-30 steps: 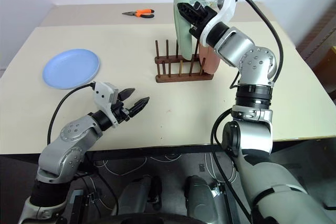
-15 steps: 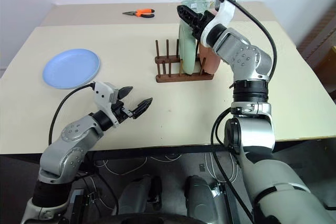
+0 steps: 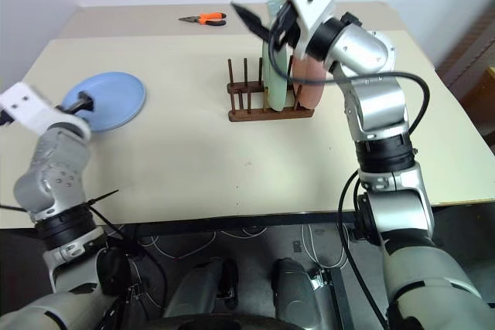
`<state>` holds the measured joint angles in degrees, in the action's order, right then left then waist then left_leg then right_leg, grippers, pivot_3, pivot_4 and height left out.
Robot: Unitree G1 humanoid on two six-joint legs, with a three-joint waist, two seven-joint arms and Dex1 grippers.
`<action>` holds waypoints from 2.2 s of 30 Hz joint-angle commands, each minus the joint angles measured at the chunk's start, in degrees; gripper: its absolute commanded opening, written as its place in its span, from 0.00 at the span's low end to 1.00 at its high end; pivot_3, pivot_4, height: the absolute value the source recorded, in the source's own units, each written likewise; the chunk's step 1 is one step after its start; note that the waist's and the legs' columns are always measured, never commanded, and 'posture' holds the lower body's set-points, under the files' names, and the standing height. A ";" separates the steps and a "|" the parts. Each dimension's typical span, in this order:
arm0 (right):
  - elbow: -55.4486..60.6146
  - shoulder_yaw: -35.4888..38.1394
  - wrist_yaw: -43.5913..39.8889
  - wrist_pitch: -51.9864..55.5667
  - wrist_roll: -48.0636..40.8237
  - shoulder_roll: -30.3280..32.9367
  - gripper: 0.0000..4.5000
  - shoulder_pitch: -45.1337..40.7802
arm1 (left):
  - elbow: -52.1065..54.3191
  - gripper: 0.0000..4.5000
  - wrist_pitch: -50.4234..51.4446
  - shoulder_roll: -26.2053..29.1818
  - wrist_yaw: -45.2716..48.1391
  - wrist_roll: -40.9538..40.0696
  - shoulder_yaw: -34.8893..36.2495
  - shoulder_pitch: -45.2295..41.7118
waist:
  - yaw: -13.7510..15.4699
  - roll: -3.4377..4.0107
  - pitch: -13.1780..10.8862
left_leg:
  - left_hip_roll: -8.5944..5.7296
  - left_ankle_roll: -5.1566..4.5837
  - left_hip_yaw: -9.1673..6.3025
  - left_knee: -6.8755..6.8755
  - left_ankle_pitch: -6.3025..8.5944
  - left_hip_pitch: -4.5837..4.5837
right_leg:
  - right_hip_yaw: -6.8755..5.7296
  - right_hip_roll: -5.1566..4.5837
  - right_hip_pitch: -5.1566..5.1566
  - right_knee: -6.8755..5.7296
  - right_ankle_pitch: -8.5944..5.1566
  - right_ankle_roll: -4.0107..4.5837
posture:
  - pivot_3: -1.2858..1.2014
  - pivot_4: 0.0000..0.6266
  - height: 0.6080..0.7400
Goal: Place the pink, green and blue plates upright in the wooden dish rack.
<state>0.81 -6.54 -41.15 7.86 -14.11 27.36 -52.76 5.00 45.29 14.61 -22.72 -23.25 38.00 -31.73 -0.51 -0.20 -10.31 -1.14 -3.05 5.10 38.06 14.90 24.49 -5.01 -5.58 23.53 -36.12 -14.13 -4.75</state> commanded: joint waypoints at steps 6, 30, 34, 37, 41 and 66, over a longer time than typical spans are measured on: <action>12.92 -6.54 -3.54 4.14 -0.51 -2.69 0.69 10.87 | -17.01 1.00 6.53 4.59 4.81 -4.06 2.05 -7.41 | 0.90 -0.13 0.02 | -0.03 0.06 -0.09 0.08 0.02 -0.01 | -0.06 -0.01 -0.04 0.02 0.00 0.00 | 0.52 0.24 1.00; -1.72 -12.49 -0.30 -14.45 22.45 0.16 0.99 6.30 | 12.03 0.00 16.94 2.06 14.04 -15.76 -13.66 -11.81 | -0.39 -0.25 -0.03 | -0.04 0.33 -0.08 0.03 -0.05 -0.09 | -0.05 0.04 -0.06 0.01 0.00 0.00 | 0.52 0.24 1.00; -5.94 -13.57 1.60 -19.29 26.82 -0.61 0.99 4.55 | 15.68 0.00 23.38 -0.05 10.62 -18.86 -12.11 -15.13 | -0.53 -0.25 -0.04 | 0.01 0.31 -0.10 0.04 -0.15 -0.11 | -0.05 0.10 -0.06 -0.01 -0.01 0.01 | 0.52 0.24 1.00; -8.97 -14.41 2.63 -23.04 29.71 -0.64 0.99 3.81 | 17.13 0.00 27.19 -1.34 8.78 -20.73 -10.81 -17.30 | -0.37 -0.26 -0.04 | 0.00 0.30 -0.10 0.04 -0.15 -0.11 | -0.05 0.10 -0.08 0.00 -0.01 0.01 | 0.52 0.24 1.00; -11.47 -14.76 3.82 -25.86 32.19 -0.65 0.94 3.35 | 17.99 0.00 30.26 -2.56 7.34 -22.20 -9.24 -19.20 | -0.19 -0.26 -0.04 | 0.00 0.30 -0.12 0.05 -0.16 -0.11 | -0.05 0.10 -0.11 0.01 -0.01 0.00 | 0.52 0.24 1.00; -8.56 -10.57 5.94 -31.31 29.88 -1.54 0.00 1.13 | 4.84 0.51 -4.61 12.73 13.96 -0.77 -10.12 -7.82 | -0.52 -0.23 -0.07 | 0.06 0.46 0.02 -0.18 -0.24 -0.39 | 0.03 0.38 -0.15 0.00 -0.04 0.05 | 0.52 0.24 1.00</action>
<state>-12.03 -20.05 -34.90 -22.82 19.91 26.61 -48.75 9.31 43.63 26.39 -11.96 -26.05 31.15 -40.48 -1.03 -0.43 -10.37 -1.09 -2.59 5.11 37.90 14.66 24.13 -4.99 -5.24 23.36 -36.11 -14.17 -4.70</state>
